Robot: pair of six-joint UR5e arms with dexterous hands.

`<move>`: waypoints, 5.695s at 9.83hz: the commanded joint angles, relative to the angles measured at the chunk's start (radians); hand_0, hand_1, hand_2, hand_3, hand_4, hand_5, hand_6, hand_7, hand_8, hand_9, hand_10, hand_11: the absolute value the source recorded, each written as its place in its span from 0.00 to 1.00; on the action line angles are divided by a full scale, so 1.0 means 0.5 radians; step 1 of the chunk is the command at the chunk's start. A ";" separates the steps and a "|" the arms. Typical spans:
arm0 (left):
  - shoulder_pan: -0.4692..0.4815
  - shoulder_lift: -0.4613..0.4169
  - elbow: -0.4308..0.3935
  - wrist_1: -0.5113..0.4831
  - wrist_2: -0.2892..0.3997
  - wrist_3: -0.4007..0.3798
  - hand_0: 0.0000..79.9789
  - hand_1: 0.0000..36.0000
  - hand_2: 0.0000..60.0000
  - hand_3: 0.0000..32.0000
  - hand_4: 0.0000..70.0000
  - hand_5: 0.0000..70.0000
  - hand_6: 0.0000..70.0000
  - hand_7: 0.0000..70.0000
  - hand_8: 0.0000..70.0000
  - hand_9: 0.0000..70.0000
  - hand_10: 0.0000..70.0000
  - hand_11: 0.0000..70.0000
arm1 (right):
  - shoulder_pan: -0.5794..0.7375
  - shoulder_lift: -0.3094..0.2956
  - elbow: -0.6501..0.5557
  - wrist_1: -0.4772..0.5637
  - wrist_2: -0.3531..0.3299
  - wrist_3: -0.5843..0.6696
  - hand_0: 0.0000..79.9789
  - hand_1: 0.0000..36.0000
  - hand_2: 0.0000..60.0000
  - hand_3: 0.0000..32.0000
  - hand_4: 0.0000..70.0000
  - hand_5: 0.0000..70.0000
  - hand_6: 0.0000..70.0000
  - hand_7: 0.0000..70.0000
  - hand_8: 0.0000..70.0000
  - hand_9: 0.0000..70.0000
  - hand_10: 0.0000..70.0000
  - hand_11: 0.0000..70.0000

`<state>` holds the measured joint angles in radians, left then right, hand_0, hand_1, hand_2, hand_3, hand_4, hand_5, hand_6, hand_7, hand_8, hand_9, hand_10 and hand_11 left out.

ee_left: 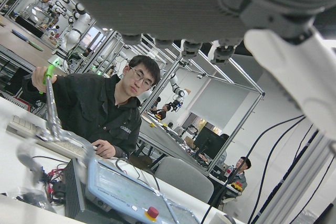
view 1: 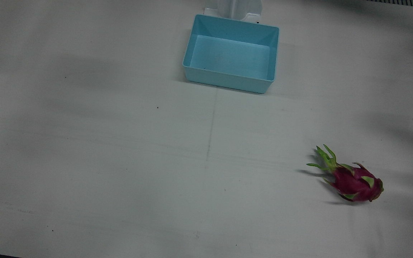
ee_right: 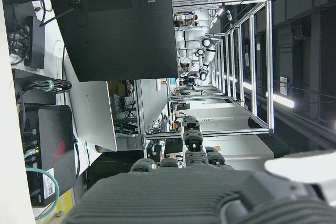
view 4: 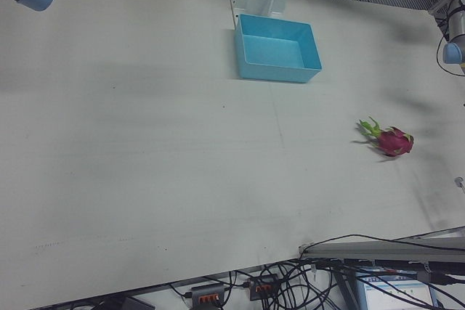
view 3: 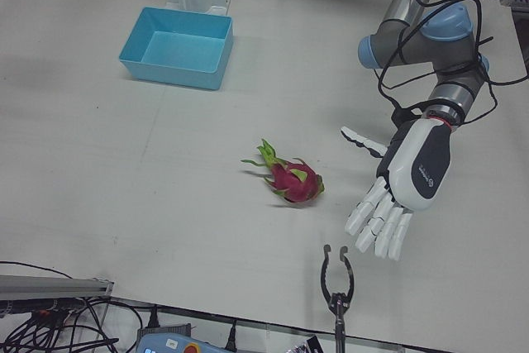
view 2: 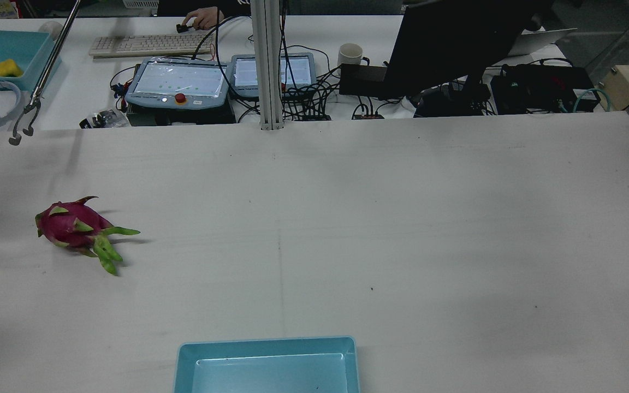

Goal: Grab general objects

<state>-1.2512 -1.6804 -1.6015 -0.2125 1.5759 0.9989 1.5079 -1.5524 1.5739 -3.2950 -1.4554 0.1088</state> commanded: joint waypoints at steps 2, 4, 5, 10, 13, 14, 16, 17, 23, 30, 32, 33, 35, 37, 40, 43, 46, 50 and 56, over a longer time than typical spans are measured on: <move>0.256 0.044 -0.095 0.167 0.085 0.553 0.75 0.65 0.00 0.79 0.00 0.03 0.00 0.09 0.00 0.00 0.00 0.00 | 0.000 0.000 0.000 0.000 -0.001 0.000 0.00 0.00 0.00 0.00 0.00 0.00 0.00 0.00 0.00 0.00 0.00 0.00; 0.409 0.044 -0.077 0.164 0.070 0.732 0.71 0.60 0.00 0.91 0.00 0.02 0.00 0.08 0.00 0.00 0.00 0.00 | 0.003 0.000 0.000 0.000 -0.001 0.003 0.00 0.00 0.00 0.00 0.00 0.00 0.00 0.00 0.00 0.00 0.00 0.00; 0.422 0.044 -0.074 0.134 0.057 0.778 0.72 0.65 0.00 1.00 0.00 0.01 0.00 0.08 0.00 0.00 0.00 0.00 | 0.000 0.000 0.000 0.000 -0.001 0.000 0.00 0.00 0.00 0.00 0.00 0.00 0.00 0.00 0.00 0.00 0.00 0.00; 0.566 0.029 0.052 0.036 -0.047 0.993 0.75 0.75 0.07 0.94 0.00 0.02 0.00 0.10 0.00 0.00 0.00 0.00 | 0.000 0.000 0.000 0.000 -0.001 0.003 0.00 0.00 0.00 0.00 0.00 0.00 0.00 0.00 0.00 0.00 0.00 0.00; 0.603 0.011 0.129 0.041 -0.047 0.997 0.72 0.66 0.01 1.00 0.00 0.00 0.00 0.07 0.00 0.00 0.00 0.00 | 0.000 0.000 0.000 0.000 -0.001 0.003 0.00 0.00 0.00 0.00 0.00 0.00 0.00 0.00 0.00 0.00 0.00 0.00; 0.603 -0.032 0.162 0.087 -0.047 0.997 0.71 0.64 0.00 1.00 0.00 0.00 0.00 0.07 0.00 0.00 0.00 0.00 | 0.000 0.000 0.000 0.000 -0.001 0.003 0.00 0.00 0.00 0.00 0.00 0.00 0.00 0.00 0.00 0.00 0.00 0.00; 0.600 -0.124 0.288 0.091 -0.047 1.076 0.72 0.65 0.00 1.00 0.00 0.00 0.00 0.06 0.00 0.00 0.00 0.00 | 0.000 0.000 -0.003 0.000 -0.001 0.003 0.00 0.00 0.00 0.00 0.00 0.00 0.00 0.00 0.00 0.00 0.00 0.00; 0.603 -0.121 0.291 0.091 -0.047 1.085 0.72 0.66 0.00 1.00 0.00 0.00 0.00 0.05 0.00 0.00 0.00 0.00 | 0.000 0.000 -0.003 0.000 -0.001 0.003 0.00 0.00 0.00 0.00 0.00 0.00 0.00 0.00 0.00 0.00 0.00 0.00; 0.603 -0.121 0.298 0.060 -0.050 1.205 0.66 0.41 0.00 0.00 0.20 0.36 0.00 0.01 0.00 0.00 0.00 0.00 | 0.000 0.000 -0.003 0.000 -0.001 0.003 0.00 0.00 0.00 0.00 0.00 0.00 0.00 0.00 0.00 0.00 0.00 0.00; 0.603 -0.121 0.338 0.011 -0.050 1.239 0.64 0.80 1.00 0.00 0.58 0.77 0.02 0.14 0.00 0.01 0.00 0.00 | 0.000 0.000 0.000 0.000 -0.001 0.003 0.00 0.00 0.00 0.00 0.00 0.00 0.00 0.00 0.00 0.00 0.00 0.00; 0.603 -0.124 0.277 0.029 -0.029 1.190 0.61 0.96 1.00 0.00 0.59 0.76 0.02 0.15 0.00 0.01 0.00 0.00 | 0.000 0.000 0.000 0.000 -0.001 0.000 0.00 0.00 0.00 0.00 0.00 0.00 0.00 0.00 0.00 0.00 0.00 0.00; 0.609 -0.136 0.252 0.060 -0.020 1.078 0.61 0.92 1.00 0.00 0.57 0.72 0.02 0.15 0.00 0.01 0.00 0.00 | 0.000 0.000 0.000 0.000 -0.001 0.000 0.00 0.00 0.00 0.00 0.00 0.00 0.00 0.00 0.00 0.00 0.00 0.00; 0.600 -0.347 0.203 0.267 0.249 0.896 0.62 0.95 1.00 0.00 0.58 0.70 0.01 0.14 0.00 0.01 0.00 0.00 | 0.000 0.000 0.000 0.000 -0.001 0.000 0.00 0.00 0.00 0.00 0.00 0.00 0.00 0.00 0.00 0.00 0.00 0.00; 0.603 -0.480 0.020 0.546 0.419 0.889 0.62 0.94 1.00 0.00 0.55 0.68 0.02 0.16 0.00 0.01 0.00 0.00 | 0.000 0.000 0.000 0.000 -0.001 0.000 0.00 0.00 0.00 0.00 0.00 0.00 0.00 0.00 0.00 0.00 0.00 0.00; 0.729 -0.529 -0.337 0.845 0.465 0.724 0.63 0.93 1.00 0.00 0.57 0.68 0.05 0.21 0.00 0.02 0.02 0.05 | 0.000 0.000 0.000 0.000 0.002 0.000 0.00 0.00 0.00 0.00 0.00 0.00 0.00 0.00 0.00 0.00 0.00 0.00; 0.980 -0.633 -0.451 1.032 0.563 0.650 0.65 0.96 1.00 0.00 0.58 0.68 0.04 0.22 0.00 0.02 0.00 0.02 | 0.000 0.000 0.000 0.000 -0.001 0.003 0.00 0.00 0.00 0.00 0.00 0.00 0.00 0.00 0.00 0.00 0.00 0.00; 1.198 -0.808 -0.457 1.210 0.566 0.463 0.66 0.99 1.00 0.00 0.60 0.69 0.05 0.23 0.00 0.02 0.00 0.02 | 0.000 0.000 -0.003 0.000 0.002 0.003 0.00 0.00 0.00 0.00 0.00 0.00 0.00 0.00 0.00 0.00 0.00 0.00; 1.352 -0.995 -0.531 1.511 0.631 0.390 0.68 1.00 1.00 0.00 0.61 0.68 0.06 0.24 0.00 0.03 0.00 0.01 | 0.000 0.000 -0.003 0.000 -0.001 0.003 0.00 0.00 0.00 0.00 0.00 0.00 0.00 0.00 0.00 0.00 0.00 0.00; 1.346 -0.907 -0.555 1.480 0.996 0.239 0.71 0.71 0.51 0.00 0.59 0.62 0.05 0.23 0.00 0.03 0.00 0.00 | 0.000 0.000 -0.003 0.000 -0.001 0.003 0.00 0.00 0.00 0.00 0.00 0.00 0.00 0.00 0.00 0.00 0.00 0.00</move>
<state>-0.5775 -2.1578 -1.8681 0.5111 2.0200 1.1228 1.5079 -1.5524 1.5723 -3.2950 -1.4554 0.1104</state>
